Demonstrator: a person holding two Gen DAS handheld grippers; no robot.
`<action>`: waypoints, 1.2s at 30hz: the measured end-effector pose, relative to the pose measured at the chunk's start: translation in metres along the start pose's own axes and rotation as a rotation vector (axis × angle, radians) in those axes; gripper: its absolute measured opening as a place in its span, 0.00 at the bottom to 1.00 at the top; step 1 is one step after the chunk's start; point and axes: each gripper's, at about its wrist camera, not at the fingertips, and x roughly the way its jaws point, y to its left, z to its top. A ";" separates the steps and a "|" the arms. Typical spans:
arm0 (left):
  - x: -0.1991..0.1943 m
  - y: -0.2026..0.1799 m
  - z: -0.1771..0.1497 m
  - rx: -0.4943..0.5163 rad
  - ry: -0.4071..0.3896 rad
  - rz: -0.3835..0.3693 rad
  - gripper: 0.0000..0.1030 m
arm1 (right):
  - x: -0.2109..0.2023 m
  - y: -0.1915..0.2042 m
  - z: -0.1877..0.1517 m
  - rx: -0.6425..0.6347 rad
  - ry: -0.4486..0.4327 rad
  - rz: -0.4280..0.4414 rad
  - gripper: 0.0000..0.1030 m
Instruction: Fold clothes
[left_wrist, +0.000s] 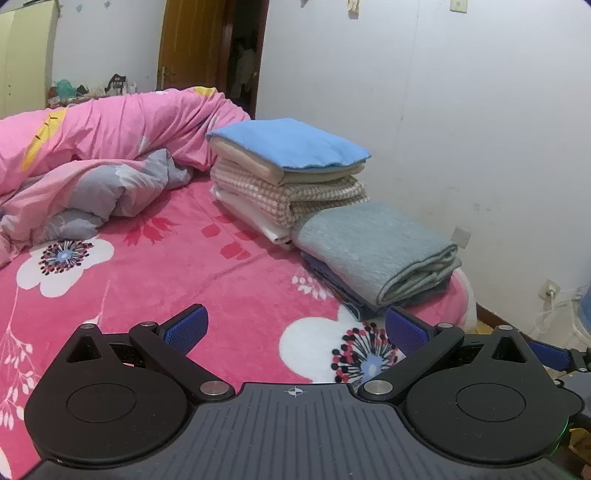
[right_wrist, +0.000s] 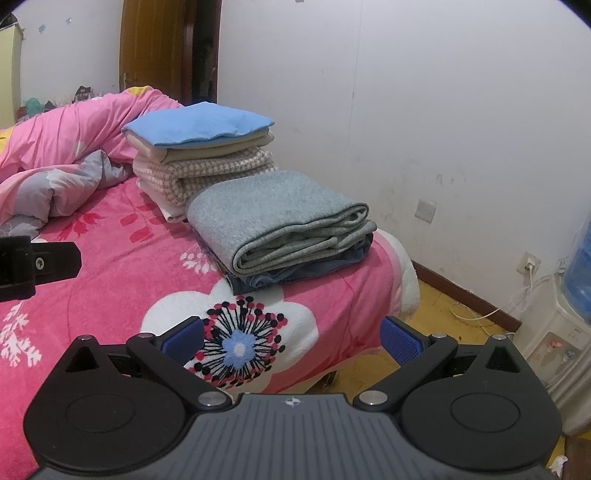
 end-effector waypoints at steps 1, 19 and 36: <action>0.000 0.000 0.000 0.000 -0.001 0.000 1.00 | 0.000 0.000 0.000 0.000 0.002 0.002 1.00; -0.002 0.001 -0.001 0.006 -0.012 0.005 1.00 | 0.002 0.001 -0.001 0.001 0.008 0.001 1.00; -0.004 0.000 -0.001 0.008 -0.016 0.006 1.00 | 0.001 0.003 -0.002 -0.013 0.007 0.001 1.00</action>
